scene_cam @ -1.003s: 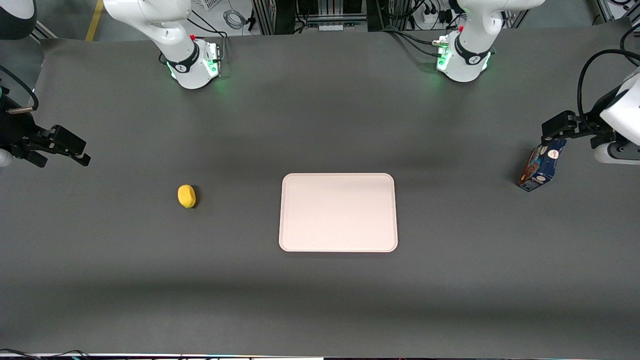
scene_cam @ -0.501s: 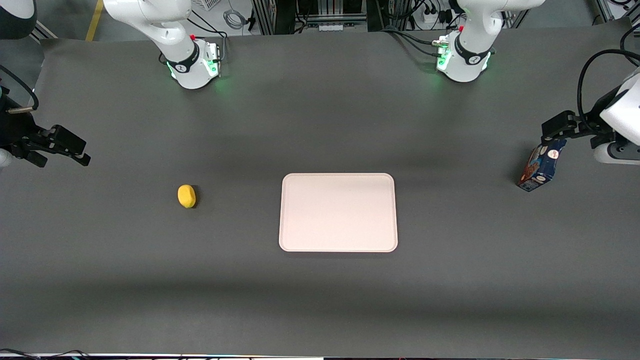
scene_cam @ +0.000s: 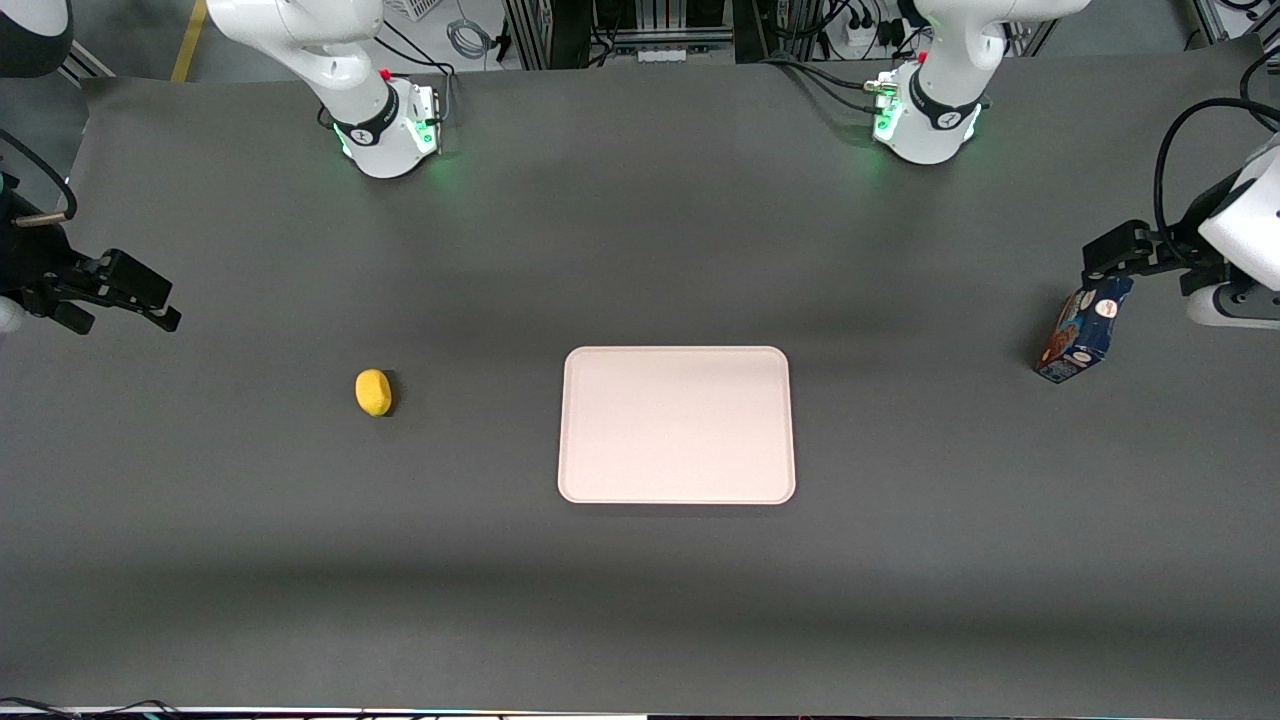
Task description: Place cookie box on tray
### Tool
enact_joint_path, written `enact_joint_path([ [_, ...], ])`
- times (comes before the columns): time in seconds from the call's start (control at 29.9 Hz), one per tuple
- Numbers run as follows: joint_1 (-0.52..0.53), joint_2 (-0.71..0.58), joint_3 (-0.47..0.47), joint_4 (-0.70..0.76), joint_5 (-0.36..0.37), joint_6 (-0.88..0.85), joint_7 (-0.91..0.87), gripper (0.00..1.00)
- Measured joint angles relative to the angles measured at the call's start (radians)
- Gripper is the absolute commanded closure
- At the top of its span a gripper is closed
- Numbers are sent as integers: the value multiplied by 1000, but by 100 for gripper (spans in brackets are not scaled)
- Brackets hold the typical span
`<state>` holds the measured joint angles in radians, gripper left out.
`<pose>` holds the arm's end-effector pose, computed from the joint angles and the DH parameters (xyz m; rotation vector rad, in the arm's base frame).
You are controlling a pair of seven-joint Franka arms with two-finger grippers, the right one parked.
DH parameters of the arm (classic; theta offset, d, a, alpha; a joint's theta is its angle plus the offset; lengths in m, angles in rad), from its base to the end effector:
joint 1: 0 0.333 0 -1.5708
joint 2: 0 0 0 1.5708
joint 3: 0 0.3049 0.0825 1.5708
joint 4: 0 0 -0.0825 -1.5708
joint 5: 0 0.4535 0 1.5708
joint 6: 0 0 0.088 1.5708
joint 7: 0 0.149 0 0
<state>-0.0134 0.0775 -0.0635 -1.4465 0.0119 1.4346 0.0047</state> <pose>0.6277 -0.0451 0.5781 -3.1258 0.1259 0.1392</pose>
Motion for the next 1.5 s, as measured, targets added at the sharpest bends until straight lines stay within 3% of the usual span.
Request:
enact_joint_path([
  [0.47,-2,-2,-9,1,20,-28,40,0],
  [0.63,-1,-2,-8,0,77,-28,254,0],
  [0.87,6,-19,27,-31,91,-9,551,0],
  [1.3,13,-387,168,-574,92,288,715,0],
  [1.5,16,-499,255,-782,91,403,766,0],
])
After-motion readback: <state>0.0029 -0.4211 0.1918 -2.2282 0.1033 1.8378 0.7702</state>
